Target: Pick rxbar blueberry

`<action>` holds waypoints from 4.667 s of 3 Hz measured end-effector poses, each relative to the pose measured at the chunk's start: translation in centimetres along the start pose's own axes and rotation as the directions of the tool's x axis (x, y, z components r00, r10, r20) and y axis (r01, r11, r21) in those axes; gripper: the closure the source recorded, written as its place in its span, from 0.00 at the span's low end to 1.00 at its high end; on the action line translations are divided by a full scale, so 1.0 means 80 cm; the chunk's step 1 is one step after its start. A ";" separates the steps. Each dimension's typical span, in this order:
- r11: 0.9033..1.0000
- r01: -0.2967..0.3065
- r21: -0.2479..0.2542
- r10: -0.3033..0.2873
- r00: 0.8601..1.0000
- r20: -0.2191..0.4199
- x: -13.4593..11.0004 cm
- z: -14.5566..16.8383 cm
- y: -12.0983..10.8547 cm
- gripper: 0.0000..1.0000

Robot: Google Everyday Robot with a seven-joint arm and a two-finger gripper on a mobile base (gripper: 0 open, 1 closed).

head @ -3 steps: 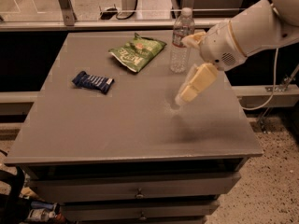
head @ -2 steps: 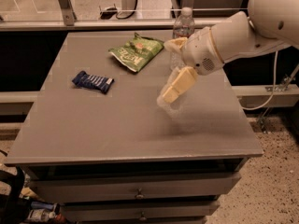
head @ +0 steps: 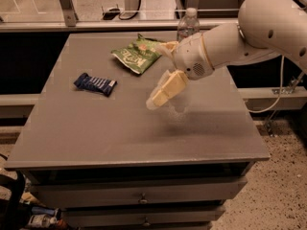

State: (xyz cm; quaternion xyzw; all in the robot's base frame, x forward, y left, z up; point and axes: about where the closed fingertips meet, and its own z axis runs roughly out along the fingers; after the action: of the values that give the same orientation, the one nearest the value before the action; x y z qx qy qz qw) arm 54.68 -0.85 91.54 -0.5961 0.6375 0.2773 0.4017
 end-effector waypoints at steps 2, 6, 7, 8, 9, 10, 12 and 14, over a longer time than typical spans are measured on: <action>1.000 -0.003 -0.008 0.003 0.999 0.042 -0.005 0.048 -0.024 0.00; 0.996 -0.011 -0.085 0.023 0.990 0.138 0.004 0.232 -0.052 0.00; 0.995 -0.019 -0.094 0.034 0.987 0.160 0.007 0.243 -0.050 0.18; 0.995 -0.019 -0.094 0.034 0.987 0.160 0.005 0.242 -0.050 0.41; 0.995 -0.019 -0.094 0.034 0.987 0.160 0.002 0.240 -0.051 0.65; 0.995 -0.019 -0.094 0.034 0.987 0.160 -0.001 0.239 -0.051 0.95; 0.995 -0.011 -0.096 0.027 0.987 0.161 -0.009 0.237 -0.050 1.00; 0.996 0.058 -0.070 -0.046 0.986 0.161 -0.046 0.217 -0.053 1.00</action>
Offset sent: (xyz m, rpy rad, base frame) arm 0.0407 0.0439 -0.0198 0.0572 -0.0002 0.0130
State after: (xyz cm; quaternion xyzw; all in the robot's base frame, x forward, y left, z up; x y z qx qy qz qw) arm 61.87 15.00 86.08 -0.6029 0.5770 0.3371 0.4358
